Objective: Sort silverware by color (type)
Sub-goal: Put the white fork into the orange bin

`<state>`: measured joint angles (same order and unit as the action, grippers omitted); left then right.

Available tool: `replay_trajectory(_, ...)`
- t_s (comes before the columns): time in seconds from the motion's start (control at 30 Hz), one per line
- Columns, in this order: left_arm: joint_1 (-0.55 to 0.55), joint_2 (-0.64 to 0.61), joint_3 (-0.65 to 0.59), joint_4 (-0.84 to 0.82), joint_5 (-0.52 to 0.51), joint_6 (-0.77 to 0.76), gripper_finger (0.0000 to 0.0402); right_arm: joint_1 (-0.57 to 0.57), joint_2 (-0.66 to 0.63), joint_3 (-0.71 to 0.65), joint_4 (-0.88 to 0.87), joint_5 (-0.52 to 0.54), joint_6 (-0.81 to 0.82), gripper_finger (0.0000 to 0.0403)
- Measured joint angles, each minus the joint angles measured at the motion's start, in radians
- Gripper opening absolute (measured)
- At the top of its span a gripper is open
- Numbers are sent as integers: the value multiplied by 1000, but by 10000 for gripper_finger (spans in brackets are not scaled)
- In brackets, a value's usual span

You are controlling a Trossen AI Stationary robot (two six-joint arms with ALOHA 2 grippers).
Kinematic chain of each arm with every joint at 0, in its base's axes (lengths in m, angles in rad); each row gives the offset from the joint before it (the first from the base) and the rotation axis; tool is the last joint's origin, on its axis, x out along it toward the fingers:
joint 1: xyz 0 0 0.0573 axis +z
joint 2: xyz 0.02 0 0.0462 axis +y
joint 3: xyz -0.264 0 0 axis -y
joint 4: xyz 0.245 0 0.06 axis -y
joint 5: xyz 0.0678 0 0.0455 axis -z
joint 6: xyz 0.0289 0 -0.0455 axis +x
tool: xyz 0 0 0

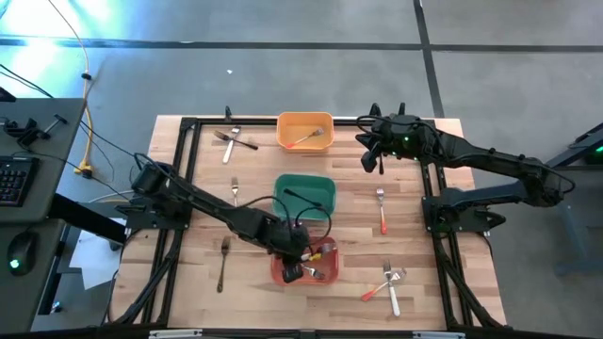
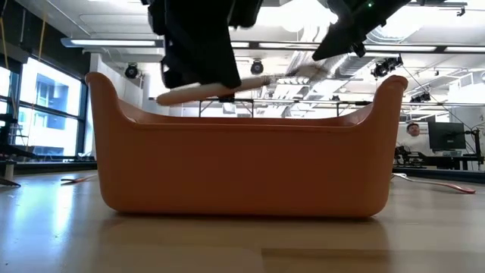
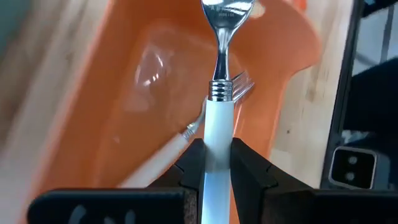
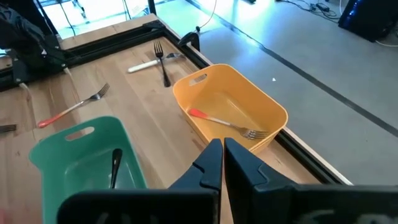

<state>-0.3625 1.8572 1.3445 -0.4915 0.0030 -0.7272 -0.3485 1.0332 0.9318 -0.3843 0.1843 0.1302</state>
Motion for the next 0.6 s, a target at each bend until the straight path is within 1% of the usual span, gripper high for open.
replay_trajectory(0.2,-42,33,-5,-6,20,-159,39,0,0,0,0,0,-26,0)
replay_trajectory(0.43,-52,84,-6,-17,23,-264,40,-5,0,0,0,0,-33,0)
replay_trajectory(0.6,-34,93,-6,-25,23,-260,79,-5,0,0,0,0,-41,0)
